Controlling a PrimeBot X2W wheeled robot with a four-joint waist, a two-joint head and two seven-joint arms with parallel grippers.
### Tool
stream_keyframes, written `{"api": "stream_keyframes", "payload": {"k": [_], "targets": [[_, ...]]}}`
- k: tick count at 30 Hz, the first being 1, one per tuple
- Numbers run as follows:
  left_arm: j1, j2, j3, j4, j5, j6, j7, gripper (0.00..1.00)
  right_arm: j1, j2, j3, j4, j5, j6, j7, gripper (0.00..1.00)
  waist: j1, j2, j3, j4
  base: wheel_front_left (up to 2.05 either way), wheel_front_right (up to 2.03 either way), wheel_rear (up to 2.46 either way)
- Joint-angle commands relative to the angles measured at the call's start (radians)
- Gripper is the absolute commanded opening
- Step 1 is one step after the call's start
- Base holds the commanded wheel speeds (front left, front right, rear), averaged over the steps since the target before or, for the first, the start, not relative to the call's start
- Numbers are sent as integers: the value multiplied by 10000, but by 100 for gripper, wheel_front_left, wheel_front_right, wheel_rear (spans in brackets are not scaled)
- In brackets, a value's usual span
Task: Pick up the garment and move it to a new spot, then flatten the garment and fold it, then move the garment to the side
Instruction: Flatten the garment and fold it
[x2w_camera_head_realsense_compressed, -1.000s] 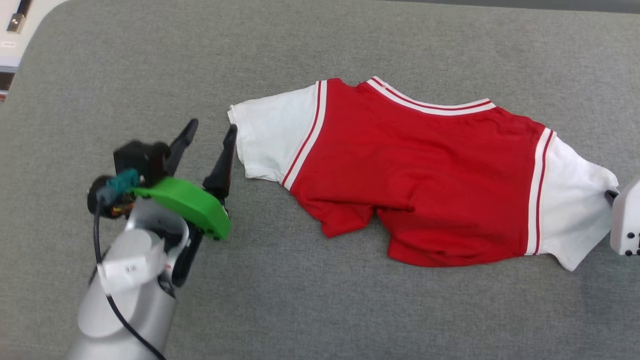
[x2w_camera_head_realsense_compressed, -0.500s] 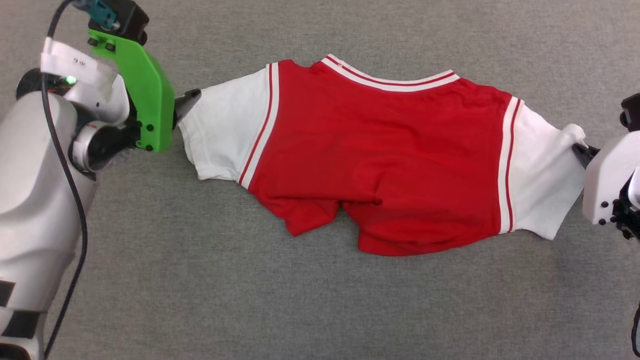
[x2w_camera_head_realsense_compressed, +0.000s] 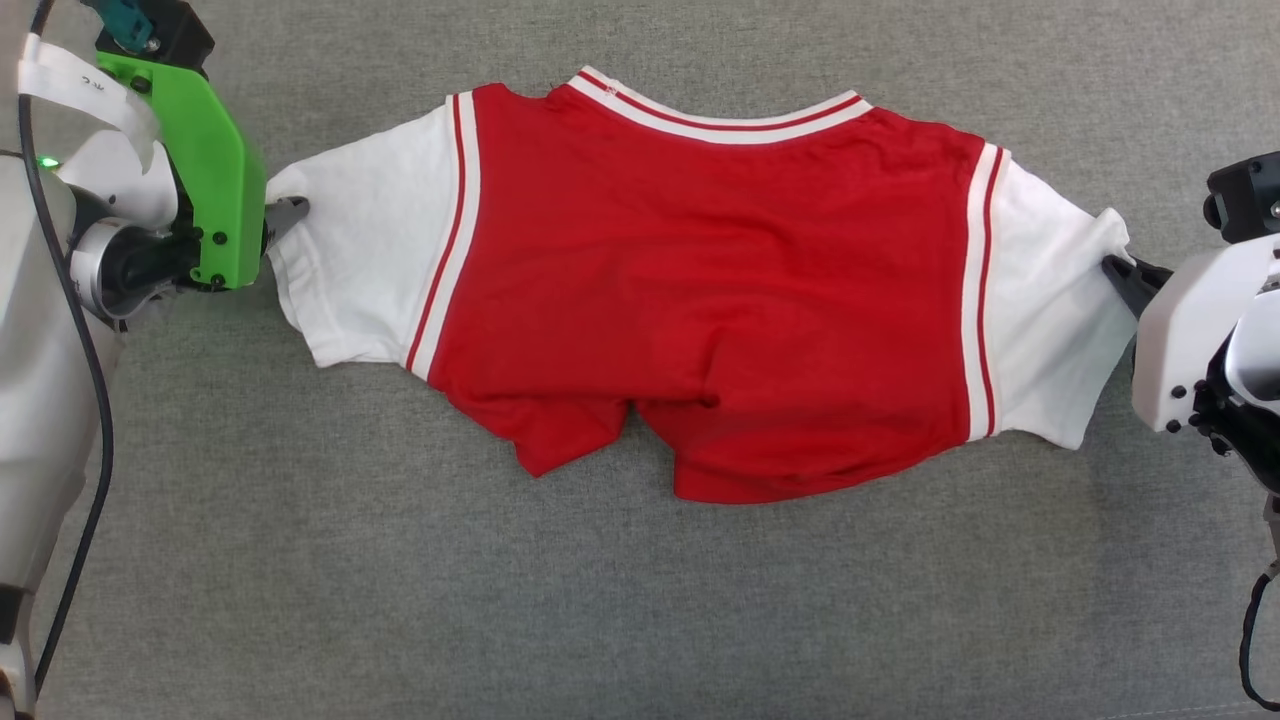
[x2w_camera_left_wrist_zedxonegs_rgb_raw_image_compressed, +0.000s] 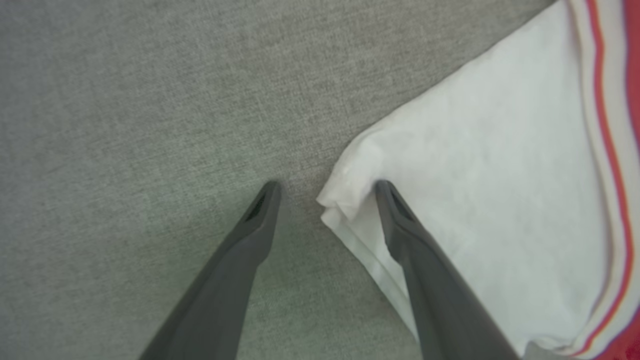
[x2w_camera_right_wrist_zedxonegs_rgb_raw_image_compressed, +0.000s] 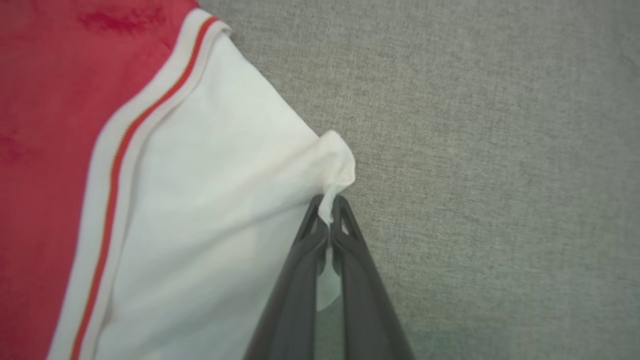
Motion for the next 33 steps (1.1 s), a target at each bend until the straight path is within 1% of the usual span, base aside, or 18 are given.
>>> {"api": "stream_keyframes", "payload": {"k": [1,3,5,6,7,10,13,19,25,26,30,33], "targets": [[-80,28,-137,208,38,1,-63,100,-116,-8,24,-9,56,-7,-40,0,0,-1,83,-59,0,0,0],[-102,11,-226,385,-16,-10,-83,100,-121,-29,24,-15,73,-7,-46,0,0,-1,113,-69,0,0,0],[-38,-31,-388,559,-222,-20,255,100,-116,-46,20,-7,83,-7,-46,0,0,-1,115,-68,0,0,0],[5,-54,-481,619,-353,-23,481,62,-109,-57,19,0,80,-7,-45,0,0,-1,108,-63,0,0,0],[44,-69,-551,643,-450,-26,643,0,-102,-63,17,6,78,-7,-48,0,0,-1,97,-57,0,0,0],[165,-138,-666,586,-704,-29,865,0,-78,-82,9,40,62,-7,-65,0,0,-1,25,-17,0,0,0],[237,-195,-624,486,-770,-31,453,0,-73,-95,30,87,59,-7,-92,0,0,-1,-90,23,0,0,0],[311,-351,-267,508,-733,-31,-1238,0,-54,-221,27,245,72,-7,-261,0,0,-1,-583,140,0,0,0],[520,-371,-42,391,-669,-33,-2785,0,5,-502,-80,435,131,-7,-524,0,0,-1,-1383,328,0,0,0],[627,-342,53,269,-618,-33,-3372,0,2,-633,-115,446,147,-7,-702,0,0,-1,-1687,402,0,0,0],[860,-303,205,-75,-575,-29,-4167,0,19,-876,-233,449,196,-7,-955,0,0,-1,-2169,557,0,0,0],[1026,-224,321,-467,-487,51,-4701,0,8,-1109,-351,404,263,-7,-1125,0,0,-1,-2443,679,0,0,0]]}}
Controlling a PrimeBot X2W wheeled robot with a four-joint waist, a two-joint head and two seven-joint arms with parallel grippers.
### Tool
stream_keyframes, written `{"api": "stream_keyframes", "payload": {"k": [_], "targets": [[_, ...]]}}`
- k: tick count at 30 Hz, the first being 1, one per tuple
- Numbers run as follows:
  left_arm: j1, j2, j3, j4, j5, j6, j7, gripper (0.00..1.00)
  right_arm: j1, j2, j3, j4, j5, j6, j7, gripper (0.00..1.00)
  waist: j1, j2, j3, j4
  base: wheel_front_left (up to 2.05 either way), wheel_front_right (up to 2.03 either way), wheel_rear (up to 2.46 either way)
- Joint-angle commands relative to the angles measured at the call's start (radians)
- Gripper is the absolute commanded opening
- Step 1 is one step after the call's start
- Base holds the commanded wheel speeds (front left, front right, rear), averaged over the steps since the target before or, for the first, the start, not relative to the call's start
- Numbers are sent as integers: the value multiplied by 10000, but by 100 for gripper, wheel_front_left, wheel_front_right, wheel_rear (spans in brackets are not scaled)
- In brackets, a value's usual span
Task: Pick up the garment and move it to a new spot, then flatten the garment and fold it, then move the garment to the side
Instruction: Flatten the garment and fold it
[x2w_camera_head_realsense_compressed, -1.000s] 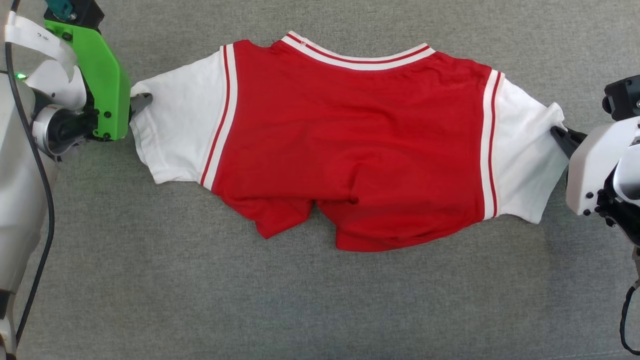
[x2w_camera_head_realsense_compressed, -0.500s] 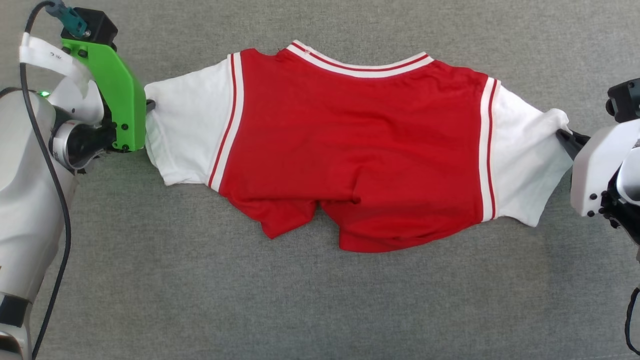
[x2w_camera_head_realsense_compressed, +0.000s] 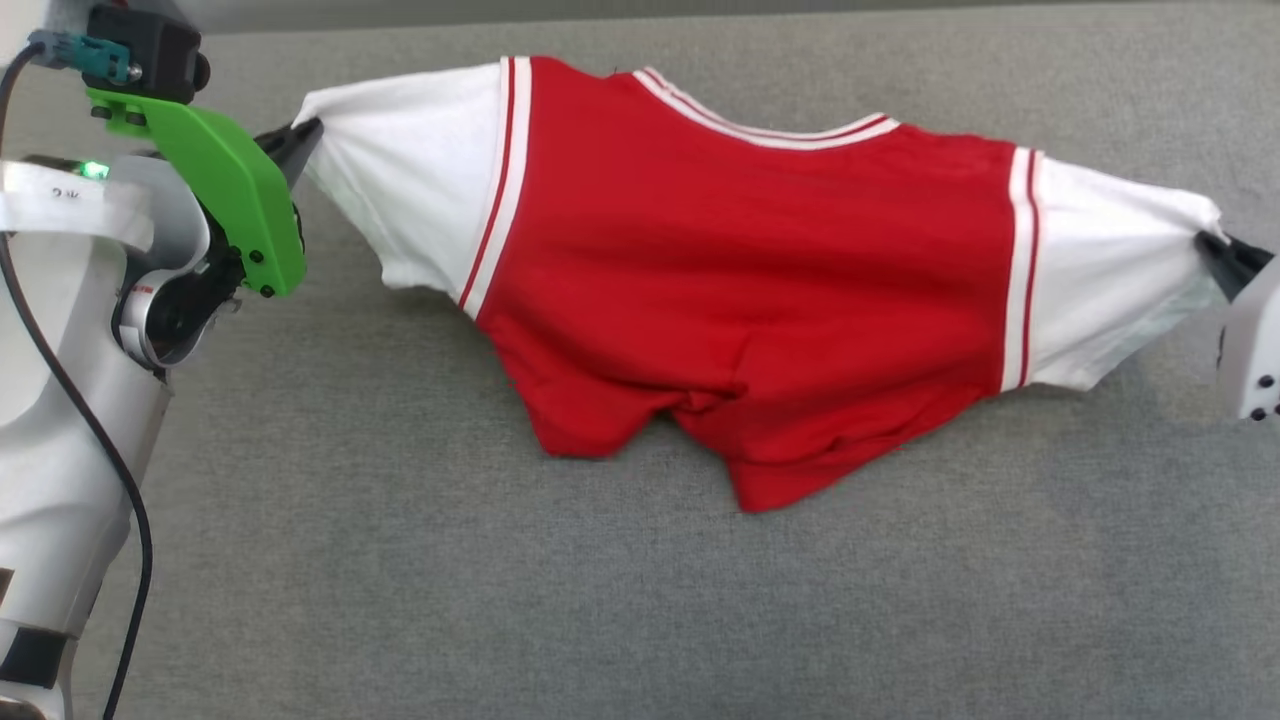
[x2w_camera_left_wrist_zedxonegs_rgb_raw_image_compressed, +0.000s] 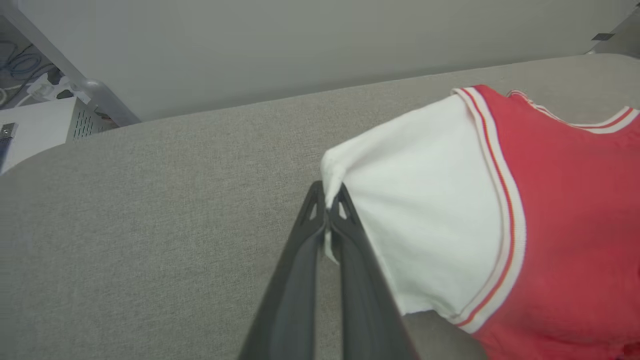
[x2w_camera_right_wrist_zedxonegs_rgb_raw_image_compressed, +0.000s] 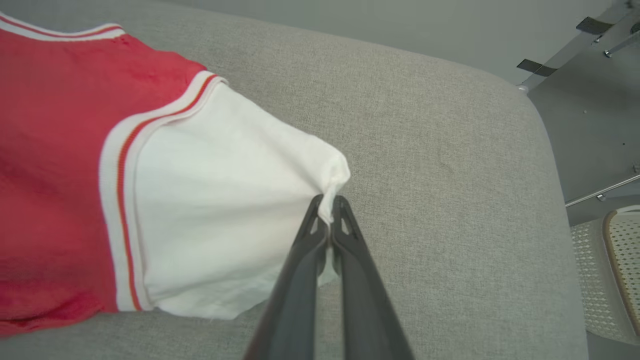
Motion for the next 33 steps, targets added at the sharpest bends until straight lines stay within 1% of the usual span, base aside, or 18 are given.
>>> {"api": "stream_keyframes", "payload": {"k": [1,6,12,20,25,29,33], "targets": [[214,134,109,-226,107,96,-287,0,-23,-206,-116,2,113,-7,-181,0,0,0,-529,296,0,0,0],[641,359,367,-1079,194,375,-1002,0,-121,-698,-214,-21,307,-7,-653,0,0,0,-961,443,0,0,0],[1368,614,784,-2425,131,924,-1607,0,-183,-1157,-239,-130,519,-7,-1018,0,0,0,-1488,545,0,0,0],[2542,1149,1379,-4625,33,1816,-1932,0,-284,-1377,-292,-694,682,-7,-1347,0,0,0,-2122,526,0,0,0],[3150,1425,1930,-5904,-141,2407,-2092,0,-372,-1485,-347,-1102,925,-7,-1272,0,0,0,-2328,472,0,0,0],[3378,1688,2167,-6736,-131,2673,-2042,0,-565,-1511,-539,-1256,1014,-7,-1289,0,0,0,-2297,444,0,0,0],[3276,1934,2483,-7211,-134,2852,-2011,0,-944,-1546,-650,-1342,1016,-7,-1311,0,0,0,-2036,410,0,0,0]]}}
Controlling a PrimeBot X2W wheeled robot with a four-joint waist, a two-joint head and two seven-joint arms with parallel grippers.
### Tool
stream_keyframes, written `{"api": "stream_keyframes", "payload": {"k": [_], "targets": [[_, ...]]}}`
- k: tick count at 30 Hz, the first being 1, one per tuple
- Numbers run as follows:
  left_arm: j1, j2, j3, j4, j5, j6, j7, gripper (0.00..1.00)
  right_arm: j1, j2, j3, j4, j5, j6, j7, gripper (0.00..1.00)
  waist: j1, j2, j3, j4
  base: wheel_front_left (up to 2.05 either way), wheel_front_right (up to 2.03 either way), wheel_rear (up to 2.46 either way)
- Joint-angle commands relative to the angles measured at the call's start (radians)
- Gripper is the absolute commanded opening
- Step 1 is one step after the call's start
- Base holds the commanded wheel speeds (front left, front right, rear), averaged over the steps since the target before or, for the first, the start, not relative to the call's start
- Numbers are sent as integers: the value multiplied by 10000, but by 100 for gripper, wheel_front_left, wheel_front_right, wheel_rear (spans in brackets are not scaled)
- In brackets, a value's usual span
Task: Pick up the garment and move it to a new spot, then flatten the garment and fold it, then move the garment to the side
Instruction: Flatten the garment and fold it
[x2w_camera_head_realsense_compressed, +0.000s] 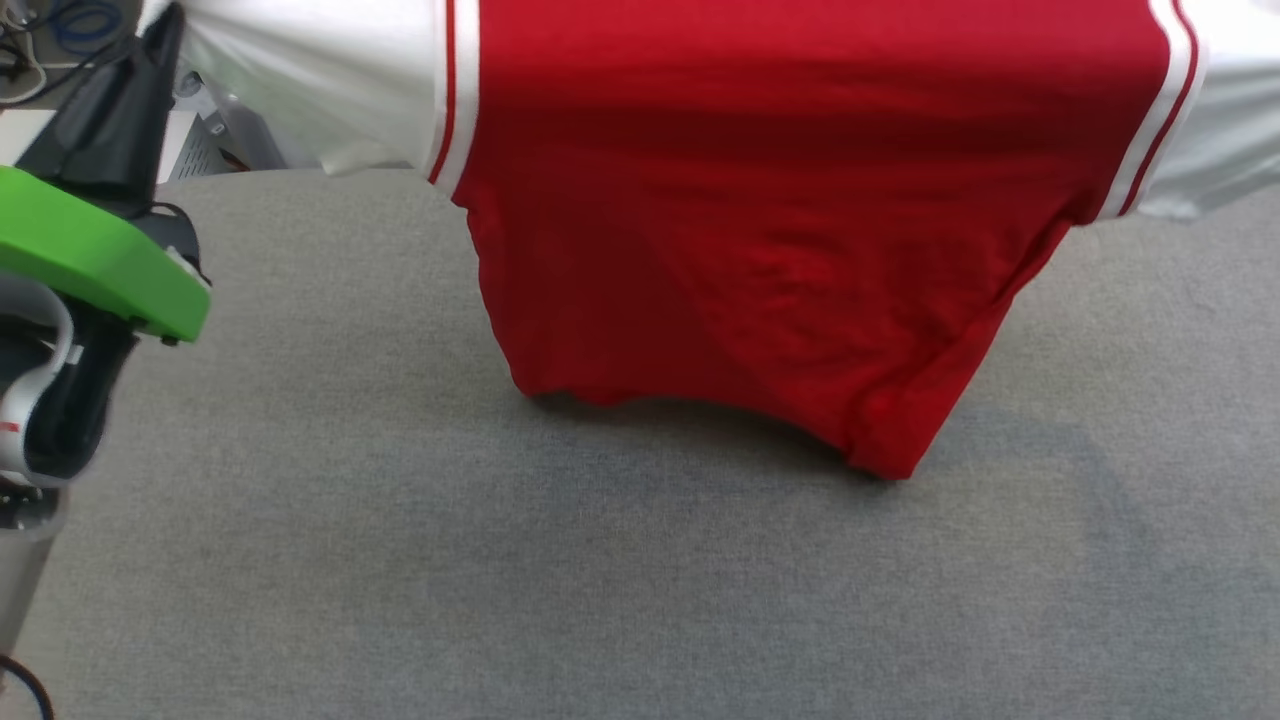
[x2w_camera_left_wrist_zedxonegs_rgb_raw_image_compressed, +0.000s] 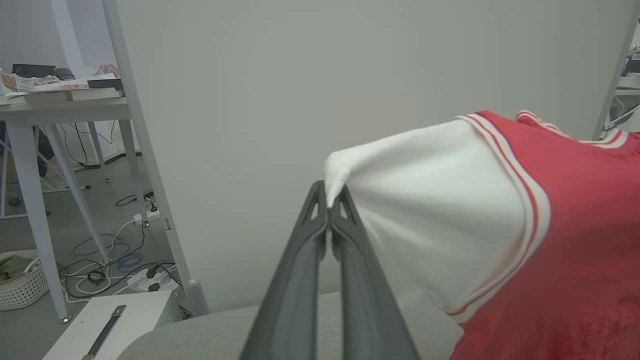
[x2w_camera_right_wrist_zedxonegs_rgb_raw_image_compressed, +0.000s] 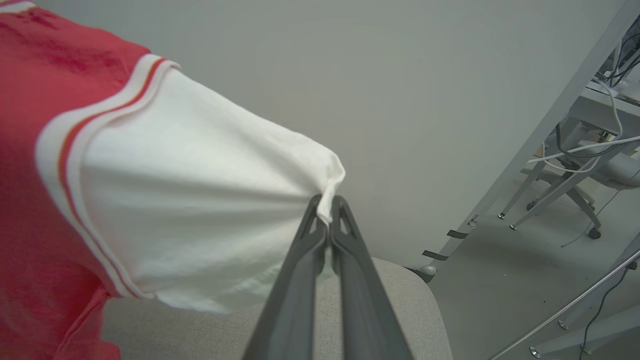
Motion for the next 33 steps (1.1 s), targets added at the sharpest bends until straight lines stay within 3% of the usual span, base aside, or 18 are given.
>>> {"api": "stream_keyframes", "payload": {"k": [1,10,19,24,33], "targets": [[-52,200,182,-61,-69,113,26,0,-302,-81,-55,-43,14,-11,-43,0,1,0,252,-28,0,0,0],[-1749,713,442,252,104,-313,263,0,-2483,-176,316,369,-68,-11,-247,0,1,0,1767,-89,0,0,0],[-4935,792,179,1819,609,-1210,429,0,-5887,-135,1260,2047,-525,-11,-917,0,1,0,3686,-120,0,0,0],[-6898,376,-1,3118,848,-1625,241,0,-7811,116,1791,3228,-887,-11,-1492,0,1,0,4615,-92,0,0,0],[-10339,-753,-395,5935,1645,-2008,-982,0,-10971,1131,1706,5783,-1845,-11,-3002,0,1,0,5937,-61,0,0,0]]}}
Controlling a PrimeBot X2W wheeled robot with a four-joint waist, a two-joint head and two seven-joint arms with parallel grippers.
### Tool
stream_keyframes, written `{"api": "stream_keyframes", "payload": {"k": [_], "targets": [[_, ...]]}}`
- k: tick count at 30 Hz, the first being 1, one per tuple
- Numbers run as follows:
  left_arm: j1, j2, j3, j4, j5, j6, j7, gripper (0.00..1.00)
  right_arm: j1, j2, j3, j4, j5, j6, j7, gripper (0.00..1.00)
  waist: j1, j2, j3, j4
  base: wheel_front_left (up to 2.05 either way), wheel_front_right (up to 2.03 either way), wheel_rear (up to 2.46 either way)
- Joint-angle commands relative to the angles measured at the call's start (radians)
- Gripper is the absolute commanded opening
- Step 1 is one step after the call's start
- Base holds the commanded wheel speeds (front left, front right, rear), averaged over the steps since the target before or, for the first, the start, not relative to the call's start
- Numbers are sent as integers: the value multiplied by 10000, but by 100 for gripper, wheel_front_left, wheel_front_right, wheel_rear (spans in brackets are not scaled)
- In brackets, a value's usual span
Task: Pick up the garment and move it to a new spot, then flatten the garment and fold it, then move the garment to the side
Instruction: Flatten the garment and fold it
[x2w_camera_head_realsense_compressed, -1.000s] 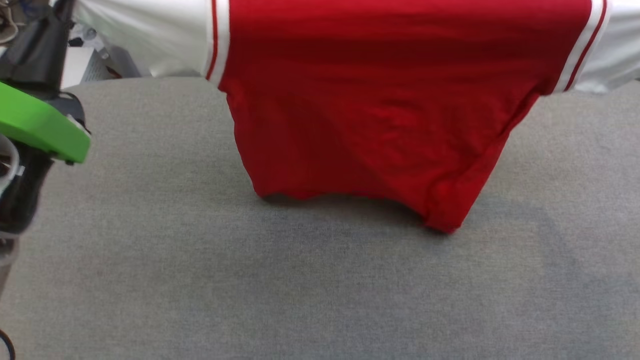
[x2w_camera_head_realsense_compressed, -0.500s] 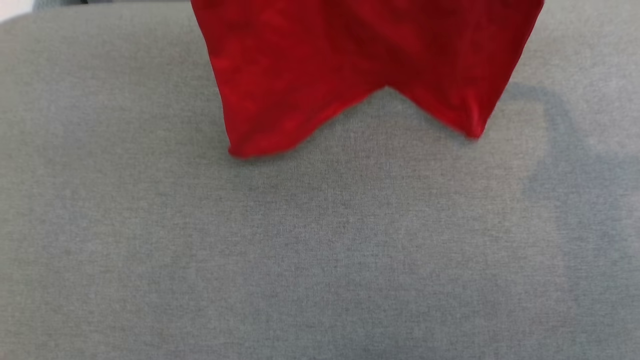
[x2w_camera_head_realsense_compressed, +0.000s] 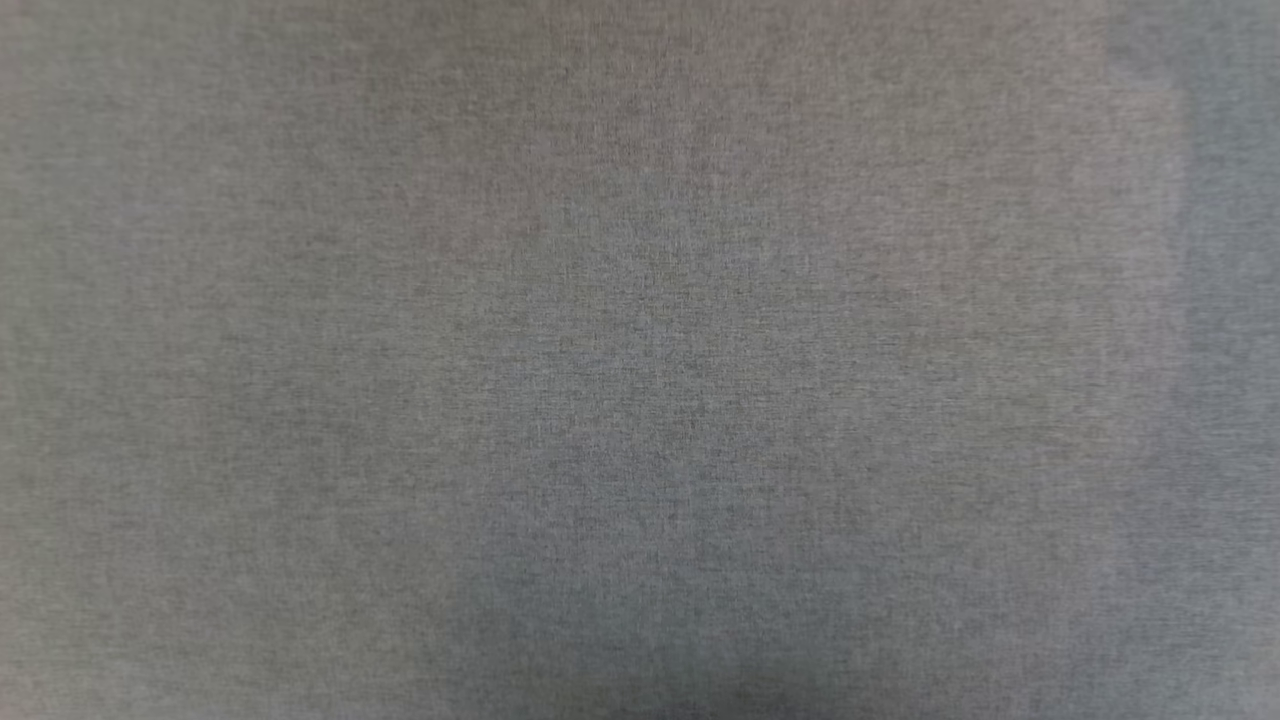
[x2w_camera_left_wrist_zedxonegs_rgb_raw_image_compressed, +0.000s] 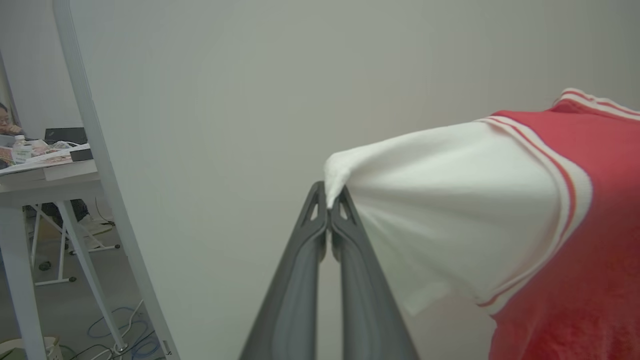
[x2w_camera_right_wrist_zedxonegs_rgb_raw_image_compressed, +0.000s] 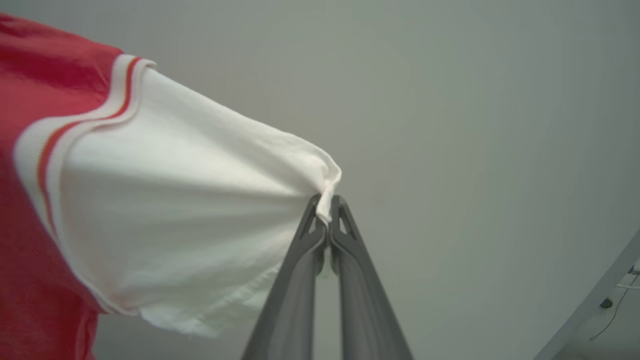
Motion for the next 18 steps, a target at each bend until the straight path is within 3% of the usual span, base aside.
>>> {"api": "stream_keyframes", "payload": {"k": [1,8,18], "targets": [[-372,-66,-9,360,147,-58,-213,0,-341,48,-126,327,-200,-21,-267,0,-2,0,824,35,0,0,0],[-1240,-641,-368,2114,408,-442,-1469,0,-1242,631,-264,1825,-851,-21,-1605,0,-2,0,1255,157,0,0,0],[94,-1378,-993,3262,18,-743,-2955,0,-247,884,340,2777,-180,-21,-2737,0,-2,0,1009,291,0,0,0]]}}
